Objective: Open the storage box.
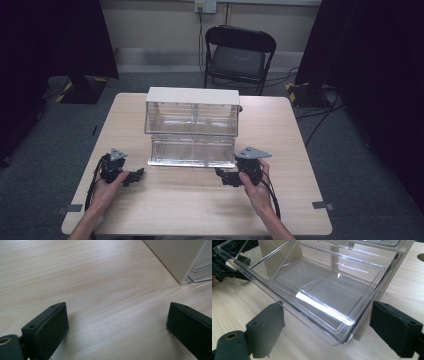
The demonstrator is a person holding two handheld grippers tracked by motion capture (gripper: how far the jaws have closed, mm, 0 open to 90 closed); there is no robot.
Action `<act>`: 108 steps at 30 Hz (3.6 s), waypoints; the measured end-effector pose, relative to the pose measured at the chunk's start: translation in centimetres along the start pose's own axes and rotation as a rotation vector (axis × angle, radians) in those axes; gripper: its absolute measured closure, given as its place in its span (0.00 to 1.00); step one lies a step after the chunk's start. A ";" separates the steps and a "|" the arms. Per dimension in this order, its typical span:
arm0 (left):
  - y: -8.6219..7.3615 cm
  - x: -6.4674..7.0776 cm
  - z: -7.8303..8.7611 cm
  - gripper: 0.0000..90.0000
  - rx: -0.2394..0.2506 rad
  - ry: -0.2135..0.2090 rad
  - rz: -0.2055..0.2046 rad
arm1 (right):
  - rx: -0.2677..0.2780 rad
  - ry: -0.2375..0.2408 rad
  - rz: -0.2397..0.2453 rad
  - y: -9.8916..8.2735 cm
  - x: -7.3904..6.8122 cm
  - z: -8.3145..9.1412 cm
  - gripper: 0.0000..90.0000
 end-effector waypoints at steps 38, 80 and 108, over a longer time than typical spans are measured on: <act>0.0 0.0 0.0 0.04 0.000 0.000 0.000 | 0.024 0.002 -0.031 1.4 0.1 0.3 0.11; 0.0 0.0 0.0 0.04 0.000 0.001 0.000 | 0.032 -0.036 -0.039 2.6 0.5 -1.6 0.09; 0.0 0.0 0.0 0.04 0.000 0.000 0.000 | 0.061 -0.048 -0.047 3.4 0.3 -1.2 0.12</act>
Point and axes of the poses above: each handheld gripper's, and its own axes: z roughly backward along the jaws, y roughly out of its top, x roughly to its right, the point moved 7 cm from there along -z, roughly forward along the jaws, and after that the axes turned 15 degrees about -z, right-handed, at the moved point
